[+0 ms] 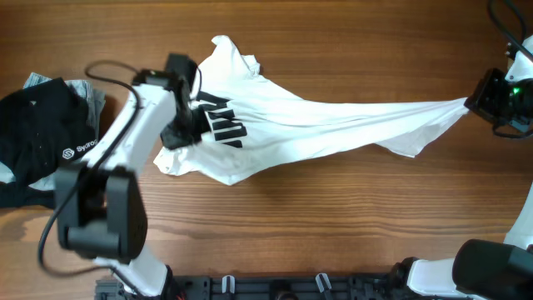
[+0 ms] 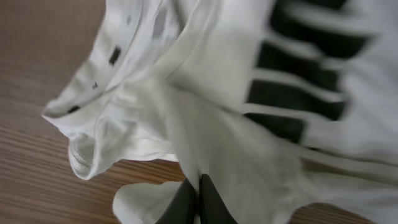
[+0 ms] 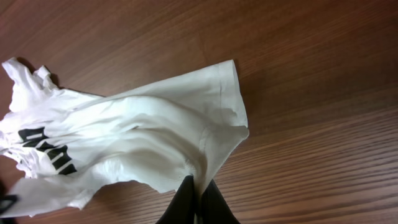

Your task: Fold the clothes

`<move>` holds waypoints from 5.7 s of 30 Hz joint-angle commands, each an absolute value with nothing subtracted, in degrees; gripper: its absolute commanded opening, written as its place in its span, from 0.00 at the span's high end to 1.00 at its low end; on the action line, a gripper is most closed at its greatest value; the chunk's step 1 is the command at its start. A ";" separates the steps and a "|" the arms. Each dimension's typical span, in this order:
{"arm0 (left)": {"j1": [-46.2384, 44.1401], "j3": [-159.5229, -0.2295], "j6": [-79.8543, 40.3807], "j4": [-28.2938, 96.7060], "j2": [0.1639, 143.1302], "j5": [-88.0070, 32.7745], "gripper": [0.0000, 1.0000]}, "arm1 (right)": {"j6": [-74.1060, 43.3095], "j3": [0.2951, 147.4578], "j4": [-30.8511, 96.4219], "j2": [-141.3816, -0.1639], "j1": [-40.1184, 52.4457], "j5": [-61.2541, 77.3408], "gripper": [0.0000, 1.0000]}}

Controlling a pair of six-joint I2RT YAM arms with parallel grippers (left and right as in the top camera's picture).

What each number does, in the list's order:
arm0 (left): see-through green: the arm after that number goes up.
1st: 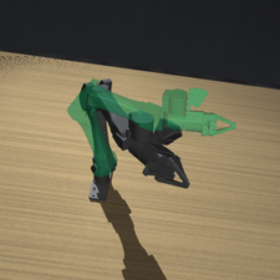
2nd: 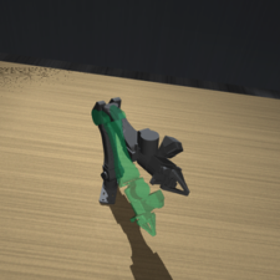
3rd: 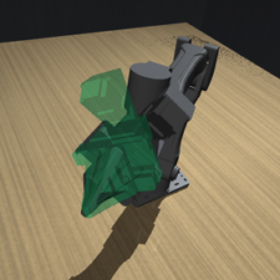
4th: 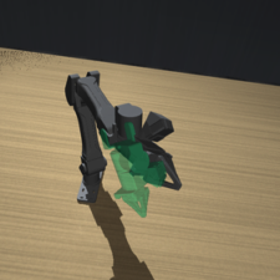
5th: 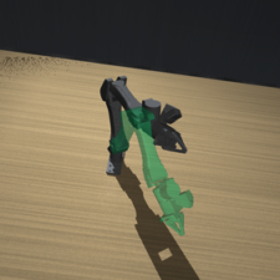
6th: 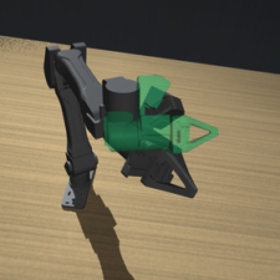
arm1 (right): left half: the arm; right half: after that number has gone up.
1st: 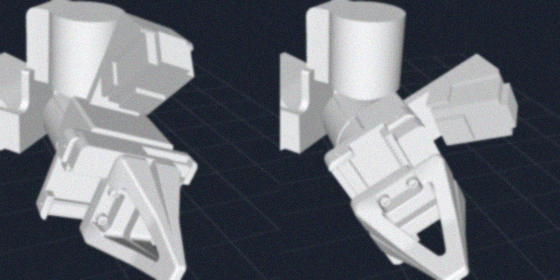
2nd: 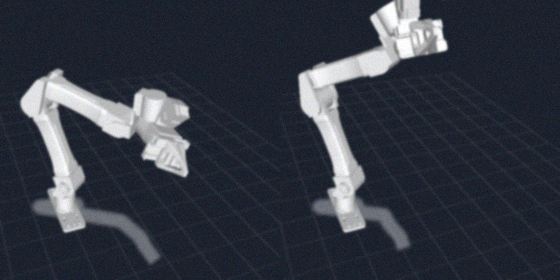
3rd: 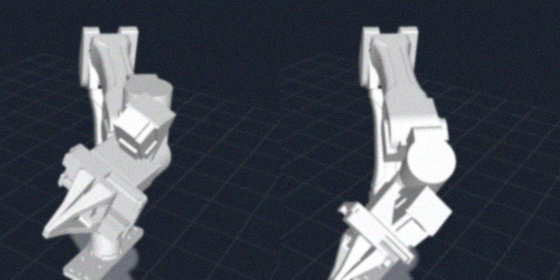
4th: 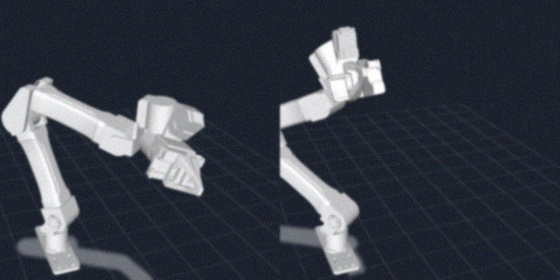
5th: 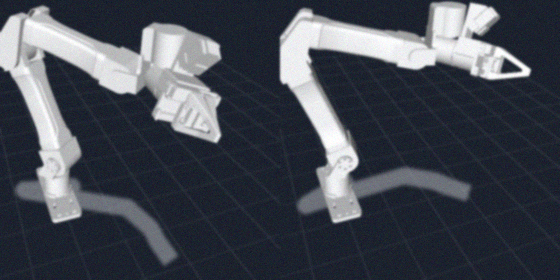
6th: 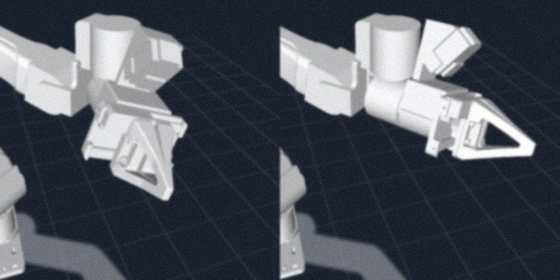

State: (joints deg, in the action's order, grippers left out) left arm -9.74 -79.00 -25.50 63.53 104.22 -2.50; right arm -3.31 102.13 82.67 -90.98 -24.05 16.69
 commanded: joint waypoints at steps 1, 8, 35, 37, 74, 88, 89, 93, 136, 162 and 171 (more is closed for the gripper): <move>-9.19 -92.09 -22.68 65.39 91.53 -3.64 0.96 | -3.03 102.19 82.87 -91.50 -23.86 17.56 0.96; -9.06 -99.04 -22.70 64.05 73.54 -1.76 0.96 | -1.41 110.00 87.39 -89.71 -23.86 20.93 0.96; -4.97 -105.75 -22.28 92.18 99.53 -21.10 0.62 | -4.58 126.08 92.12 -101.21 -23.86 11.81 0.96; -9.39 -103.07 -21.56 93.47 103.39 -20.97 0.62 | -4.49 126.08 92.12 -101.71 -23.86 11.66 0.96; -36.23 -58.70 -42.22 49.04 101.30 -7.35 0.96 | -4.51 126.08 92.14 -101.80 -23.86 11.64 0.92; -13.72 -88.16 -23.16 60.58 73.87 0.97 0.96 | -1.43 126.13 91.74 -98.83 -23.86 21.34 0.96; -12.62 -91.42 -22.46 61.36 73.06 1.04 0.96 | -1.43 126.26 91.48 -97.76 -23.86 21.65 0.96; -7.44 -107.02 -21.12 65.01 69.67 1.19 0.96 | -1.50 129.67 89.10 -90.61 -23.86 21.74 0.96; -2.76 -135.06 -21.65 78.94 115.98 -8.82 0.96 | 0.34 131.61 66.00 -115.02 -16.64 18.61 0.96; 0.14 -70.35 -26.00 83.20 90.85 -3.36 0.96 | -7.68 82.59 81.54 -109.97 -26.89 1.54 0.96; 0.19 -68.58 -27.55 83.44 78.89 -2.70 0.96 | -7.57 79.00 78.87 -102.87 -26.85 4.01 0.96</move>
State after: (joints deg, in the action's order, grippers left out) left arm -0.25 -68.95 -25.87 85.80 82.04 -4.29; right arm -6.46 79.48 80.49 -104.81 -27.05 2.94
